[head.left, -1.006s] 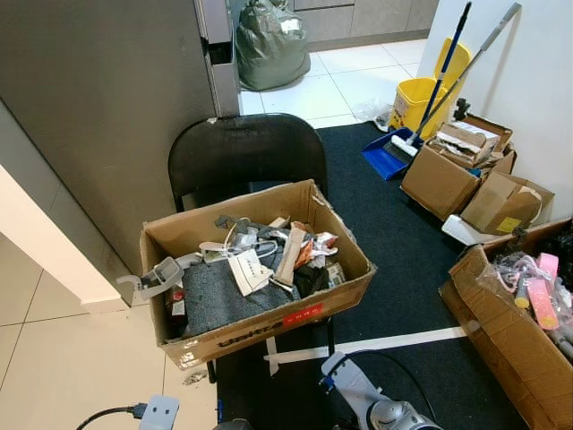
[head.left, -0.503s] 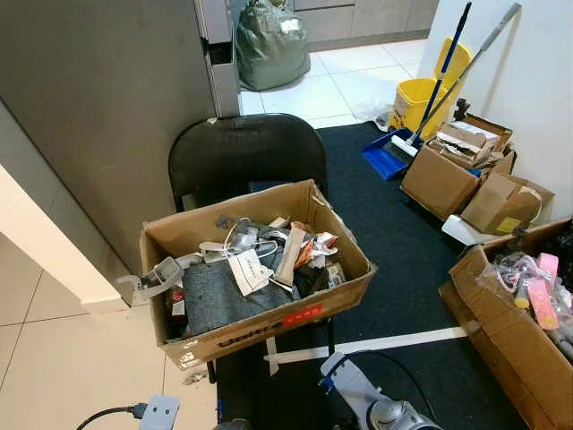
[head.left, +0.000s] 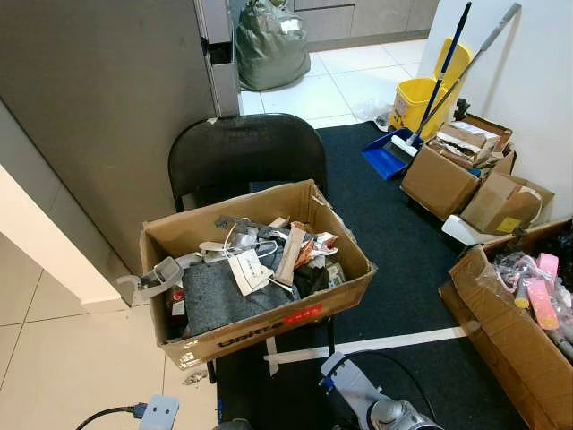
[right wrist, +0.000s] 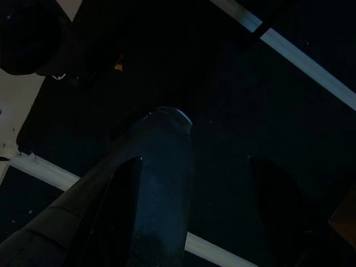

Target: Picking trash to rubbish bin

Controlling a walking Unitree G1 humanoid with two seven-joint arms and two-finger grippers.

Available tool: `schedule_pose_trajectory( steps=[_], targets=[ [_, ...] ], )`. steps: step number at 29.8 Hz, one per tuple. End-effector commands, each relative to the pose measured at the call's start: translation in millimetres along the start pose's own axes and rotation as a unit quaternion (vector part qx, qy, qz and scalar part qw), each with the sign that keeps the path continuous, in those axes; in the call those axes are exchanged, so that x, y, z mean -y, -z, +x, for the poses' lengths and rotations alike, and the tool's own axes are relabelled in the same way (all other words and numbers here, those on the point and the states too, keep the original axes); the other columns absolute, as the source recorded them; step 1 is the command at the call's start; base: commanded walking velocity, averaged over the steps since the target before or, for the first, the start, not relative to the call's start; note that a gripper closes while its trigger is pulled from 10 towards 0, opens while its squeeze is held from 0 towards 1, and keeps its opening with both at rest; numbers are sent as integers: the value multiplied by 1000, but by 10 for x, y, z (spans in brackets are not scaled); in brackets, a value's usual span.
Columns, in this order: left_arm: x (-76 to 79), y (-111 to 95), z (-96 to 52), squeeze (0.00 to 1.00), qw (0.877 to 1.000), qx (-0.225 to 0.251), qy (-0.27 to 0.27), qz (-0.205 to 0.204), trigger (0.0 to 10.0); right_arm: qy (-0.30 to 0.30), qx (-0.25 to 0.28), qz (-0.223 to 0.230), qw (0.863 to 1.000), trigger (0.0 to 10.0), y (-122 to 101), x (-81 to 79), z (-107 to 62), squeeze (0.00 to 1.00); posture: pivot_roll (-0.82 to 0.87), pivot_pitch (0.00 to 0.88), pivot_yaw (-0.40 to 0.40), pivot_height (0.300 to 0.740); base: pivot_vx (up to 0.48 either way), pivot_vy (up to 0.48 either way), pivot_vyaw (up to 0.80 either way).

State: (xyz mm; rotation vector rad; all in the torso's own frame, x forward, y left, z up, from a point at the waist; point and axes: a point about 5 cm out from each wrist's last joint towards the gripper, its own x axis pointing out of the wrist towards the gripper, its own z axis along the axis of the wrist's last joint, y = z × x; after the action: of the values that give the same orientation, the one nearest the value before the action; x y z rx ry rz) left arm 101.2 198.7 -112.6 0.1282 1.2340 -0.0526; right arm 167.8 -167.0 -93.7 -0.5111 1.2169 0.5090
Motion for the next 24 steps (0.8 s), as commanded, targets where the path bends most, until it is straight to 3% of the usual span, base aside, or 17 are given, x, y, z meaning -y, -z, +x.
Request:
schedule_pose_trajectory(
  steps=[1, 24],
  targets=[
    [11, 48, -2, 0, 1000, -13, 1, -2, 10000, -9, -15, 4, 1000, 10000, 80, -41, 7, 0, -48, 51, 52, 740, 0, 0, 0],
    [10, 36, -1, 0, 1000, -10, 0, -13, 10000, -6, -11, 2, 1000, 10000, 33, -4, 0, 0, -38, 44, 46, 740, 0, 0, 0]
  ],
)
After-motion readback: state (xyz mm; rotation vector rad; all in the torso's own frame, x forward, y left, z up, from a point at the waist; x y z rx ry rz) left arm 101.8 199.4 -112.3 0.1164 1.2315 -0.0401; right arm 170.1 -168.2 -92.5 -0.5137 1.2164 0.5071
